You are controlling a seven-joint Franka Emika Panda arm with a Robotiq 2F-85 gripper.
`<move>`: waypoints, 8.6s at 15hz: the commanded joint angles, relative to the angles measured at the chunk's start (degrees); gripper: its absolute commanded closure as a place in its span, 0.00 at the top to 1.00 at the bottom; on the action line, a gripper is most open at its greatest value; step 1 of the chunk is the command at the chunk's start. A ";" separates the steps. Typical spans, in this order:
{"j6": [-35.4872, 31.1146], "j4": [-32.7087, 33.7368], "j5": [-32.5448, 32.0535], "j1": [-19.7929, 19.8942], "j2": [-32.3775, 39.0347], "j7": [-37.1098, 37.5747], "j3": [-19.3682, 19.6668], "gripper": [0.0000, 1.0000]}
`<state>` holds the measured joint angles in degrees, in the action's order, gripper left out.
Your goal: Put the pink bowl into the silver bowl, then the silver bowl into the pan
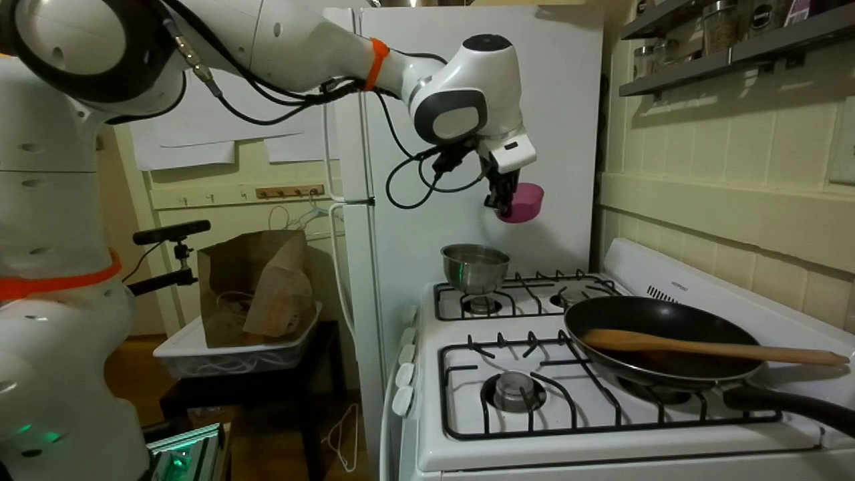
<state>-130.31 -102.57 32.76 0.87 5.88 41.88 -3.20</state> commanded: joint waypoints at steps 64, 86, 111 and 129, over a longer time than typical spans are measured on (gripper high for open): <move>19.54 6.07 -13.98 -5.21 8.31 -11.14 2.30 1.00; 12.37 2.09 -12.55 -5.27 8.72 -13.24 0.84 0.02; -0.68 9.85 -13.10 7.42 11.25 1.70 12.62 0.02; 1.62 19.57 -12.96 8.35 22.60 5.09 11.38 0.02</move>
<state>-132.14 -83.79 18.99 8.69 28.74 44.94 8.32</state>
